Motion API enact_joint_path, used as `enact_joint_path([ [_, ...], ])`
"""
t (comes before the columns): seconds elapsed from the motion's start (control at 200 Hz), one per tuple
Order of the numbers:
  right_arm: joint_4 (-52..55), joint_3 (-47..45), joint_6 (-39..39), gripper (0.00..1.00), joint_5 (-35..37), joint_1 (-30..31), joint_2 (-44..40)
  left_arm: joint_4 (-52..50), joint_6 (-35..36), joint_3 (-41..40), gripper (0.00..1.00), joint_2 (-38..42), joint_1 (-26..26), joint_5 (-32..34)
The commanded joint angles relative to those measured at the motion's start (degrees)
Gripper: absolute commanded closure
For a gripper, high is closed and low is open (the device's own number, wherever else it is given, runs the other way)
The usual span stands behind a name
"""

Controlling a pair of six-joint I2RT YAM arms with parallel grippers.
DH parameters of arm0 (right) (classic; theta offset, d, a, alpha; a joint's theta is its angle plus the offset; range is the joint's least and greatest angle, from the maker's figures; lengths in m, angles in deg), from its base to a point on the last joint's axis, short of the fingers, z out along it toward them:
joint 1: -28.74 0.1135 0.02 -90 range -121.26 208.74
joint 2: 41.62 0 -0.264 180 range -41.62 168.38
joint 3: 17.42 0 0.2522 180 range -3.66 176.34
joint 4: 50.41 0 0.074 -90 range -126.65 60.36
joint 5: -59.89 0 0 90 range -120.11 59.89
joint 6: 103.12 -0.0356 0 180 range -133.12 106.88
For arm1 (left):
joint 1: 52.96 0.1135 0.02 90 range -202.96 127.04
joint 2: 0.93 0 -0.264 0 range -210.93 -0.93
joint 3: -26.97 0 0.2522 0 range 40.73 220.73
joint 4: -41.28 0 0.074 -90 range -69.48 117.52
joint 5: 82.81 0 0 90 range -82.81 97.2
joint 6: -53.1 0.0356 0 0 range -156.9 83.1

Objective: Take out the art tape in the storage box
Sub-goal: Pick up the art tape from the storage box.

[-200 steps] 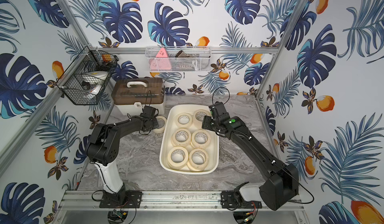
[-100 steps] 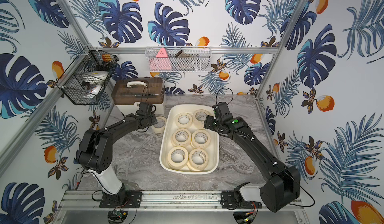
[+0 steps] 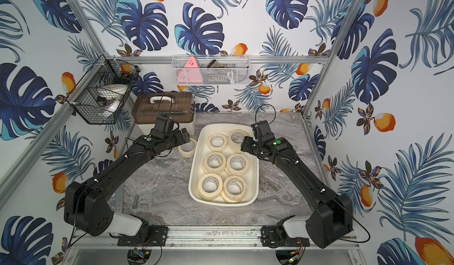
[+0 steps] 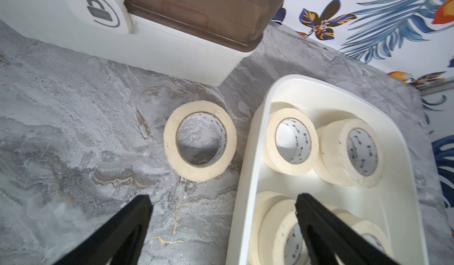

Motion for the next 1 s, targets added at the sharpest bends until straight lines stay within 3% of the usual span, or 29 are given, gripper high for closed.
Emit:
enact_joint_path([
  [0.0, -1.8, 0.7, -0.8, 0.32, 0.4, -0.2, 1.5, -3.2, 1.6, -1.1, 0.01, 3.9, -0.6, -2.7],
  [0.425, -4.9, 8.5, 0.9, 0.34, 4.6, -1.8, 14.4, -4.9, 5.4, -6.5, 0.01, 17.1, -0.7, -12.8],
  [0.996, -4.8, 18.6, 2.7, 0.41, 3.2, -5.5, 32.7, -5.2, 7.0, -6.4, 0.01, 18.8, -0.7, -12.8],
])
